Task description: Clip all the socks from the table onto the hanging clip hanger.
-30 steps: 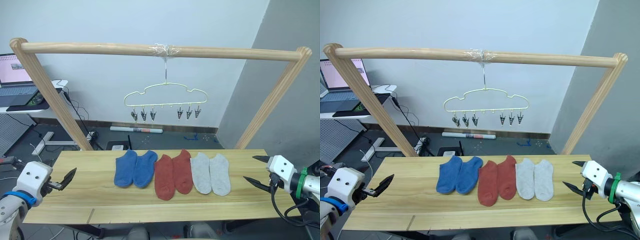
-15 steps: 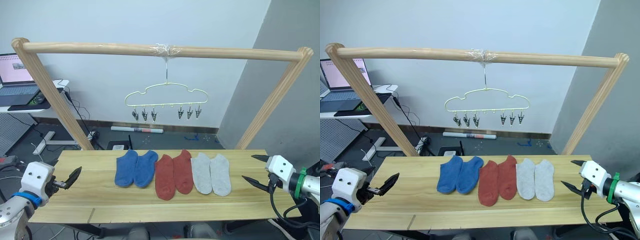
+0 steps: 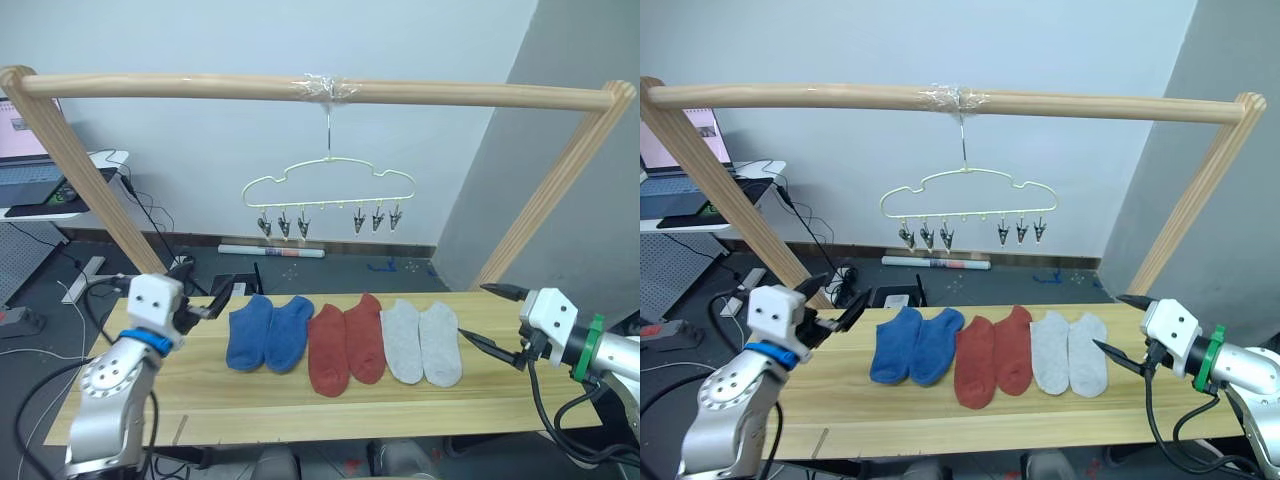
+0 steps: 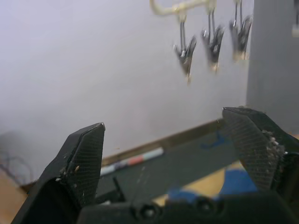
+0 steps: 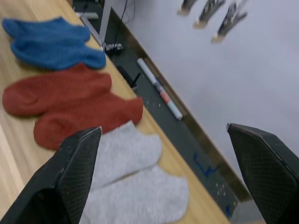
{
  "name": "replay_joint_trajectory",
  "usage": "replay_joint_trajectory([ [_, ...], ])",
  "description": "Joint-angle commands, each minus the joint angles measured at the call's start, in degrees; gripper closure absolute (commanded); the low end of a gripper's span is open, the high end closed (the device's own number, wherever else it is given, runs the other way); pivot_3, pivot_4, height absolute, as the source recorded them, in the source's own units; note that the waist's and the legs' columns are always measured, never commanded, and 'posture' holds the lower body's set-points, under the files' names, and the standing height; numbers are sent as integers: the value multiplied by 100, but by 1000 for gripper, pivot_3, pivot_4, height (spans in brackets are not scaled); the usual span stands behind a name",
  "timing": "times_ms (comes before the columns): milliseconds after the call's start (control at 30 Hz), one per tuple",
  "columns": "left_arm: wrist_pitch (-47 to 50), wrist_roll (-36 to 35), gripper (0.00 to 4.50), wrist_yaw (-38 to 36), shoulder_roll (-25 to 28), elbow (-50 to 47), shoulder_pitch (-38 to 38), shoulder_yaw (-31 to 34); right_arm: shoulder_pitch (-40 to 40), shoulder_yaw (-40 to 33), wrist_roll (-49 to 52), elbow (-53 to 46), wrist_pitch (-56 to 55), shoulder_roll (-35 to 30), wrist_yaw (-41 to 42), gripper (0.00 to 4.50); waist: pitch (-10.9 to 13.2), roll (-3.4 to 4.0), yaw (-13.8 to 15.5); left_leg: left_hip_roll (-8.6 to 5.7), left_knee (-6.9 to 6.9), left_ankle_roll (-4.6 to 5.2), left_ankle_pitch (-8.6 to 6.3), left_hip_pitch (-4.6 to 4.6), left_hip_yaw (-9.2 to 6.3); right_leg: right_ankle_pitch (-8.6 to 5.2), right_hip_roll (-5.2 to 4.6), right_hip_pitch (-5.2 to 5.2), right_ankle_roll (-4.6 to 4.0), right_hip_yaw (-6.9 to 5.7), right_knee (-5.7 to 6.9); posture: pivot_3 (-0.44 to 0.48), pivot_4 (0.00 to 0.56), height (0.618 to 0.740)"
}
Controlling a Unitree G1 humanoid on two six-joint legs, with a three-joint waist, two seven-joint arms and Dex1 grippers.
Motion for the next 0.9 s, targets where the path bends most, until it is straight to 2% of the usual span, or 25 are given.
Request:
replay_joint_trajectory([
  [33,-122,91,32,436,-347,-175,-477,-209,-498,78,331,-579,463,33,-109,0,9,1,-54,0,0,1,-1,-1,-2,-1,2,0,2,1,0,-93,94,740],
  [167,-217,131,32,613,-697,81,-868,-362,-1067,266,679,-872,1175,199,-291,0,12,-3,-117,-2,4,2,0,-4,-3,3,5,2,9,9,-1,-114,94,740],
  [267,-345,152,624,648,-832,356,-1077,-432,-1424,361,1061,-1002,1843,408,-512,0,14,-4,-190,-2,2,2,0,-4,-6,3,8,2,9,11,-1,-128,98,740],
  [367,-533,253,1438,796,-938,596,-1266,-427,-1642,500,1137,-1100,2120,528,-606,0,27,-11,-231,-2,2,2,0,-6,-6,3,8,2,9,12,-3,-142,104,740],
  [667,-701,450,1438,1072,-1051,1071,-1483,-464,-1985,792,1210,-1431,2541,769,-849,0,142,-28,-386,-2,2,2,-1,-12,-9,5,8,0,15,11,-6,-175,126,740],
  [900,-805,520,1438,1278,-1068,1543,-1939,-405,-2284,994,1269,-1644,2824,892,-906,0,222,-39,-503,-2,2,2,-1,-15,-14,16,10,-1,33,10,-8,-192,138,740],
])
